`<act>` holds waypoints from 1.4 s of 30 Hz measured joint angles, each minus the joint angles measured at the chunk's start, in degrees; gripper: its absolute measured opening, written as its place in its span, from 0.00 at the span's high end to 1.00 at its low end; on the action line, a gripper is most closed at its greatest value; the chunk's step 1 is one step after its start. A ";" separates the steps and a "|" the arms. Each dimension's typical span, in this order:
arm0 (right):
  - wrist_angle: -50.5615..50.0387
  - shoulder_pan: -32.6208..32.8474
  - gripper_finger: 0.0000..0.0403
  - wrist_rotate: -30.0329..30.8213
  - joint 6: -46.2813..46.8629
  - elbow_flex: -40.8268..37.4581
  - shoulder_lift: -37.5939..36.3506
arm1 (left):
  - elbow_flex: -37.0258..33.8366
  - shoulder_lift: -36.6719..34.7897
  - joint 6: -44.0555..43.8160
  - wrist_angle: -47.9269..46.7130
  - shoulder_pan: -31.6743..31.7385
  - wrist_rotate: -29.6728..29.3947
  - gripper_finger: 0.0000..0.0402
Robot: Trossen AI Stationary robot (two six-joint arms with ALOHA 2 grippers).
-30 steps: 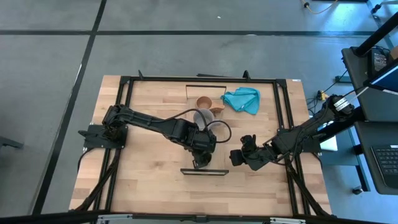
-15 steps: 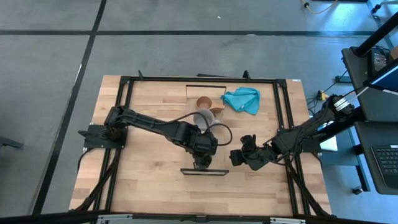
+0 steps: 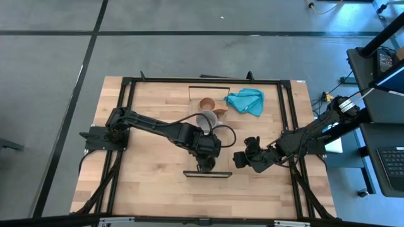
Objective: Stack small to large cups/mugs on shelf
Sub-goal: Put the gray cup on the shelf, then return to Home Position
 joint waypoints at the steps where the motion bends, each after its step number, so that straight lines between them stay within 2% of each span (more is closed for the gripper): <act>1: 0.00 -0.01 0.98 0.00 0.00 0.00 0.00 | -0.01 -0.06 -0.09 -0.02 0.00 0.00 0.94; 14: -0.02 0.01 0.98 0.02 0.01 0.00 0.00 | 0.02 -0.86 -1.13 -0.23 0.00 1.31 0.93; 23: -0.22 -0.01 0.98 0.66 -0.17 -0.02 -0.08 | 2.14 -5.87 -1.26 -0.76 0.79 1.07 0.90; 26: -0.02 -0.71 0.98 0.57 -3.38 -0.07 -1.90 | 3.32 -7.87 -1.17 -1.17 1.07 0.40 0.91; 29: 0.24 -2.07 0.98 0.92 -11.78 1.51 -6.21 | 3.81 -11.01 -1.04 -2.10 1.22 -0.95 0.90; 33: 3.25 -3.88 0.98 1.24 -31.96 9.07 -12.87 | 3.91 -16.27 0.16 -2.10 1.66 -1.13 0.90; 38: 7.25 -3.68 0.98 -6.84 -54.10 18.98 -17.23 | 3.91 -22.67 1.45 -3.52 1.59 -1.78 0.91; 40: 7.20 -3.70 0.98 -10.25 -57.28 22.97 -17.55 | 3.89 -24.75 -0.70 -3.48 1.11 -0.65 0.92; 42: 9.69 -3.39 0.98 -11.11 -62.45 26.40 -17.06 | 3.89 -26.85 -0.53 -2.13 -0.68 -1.30 0.92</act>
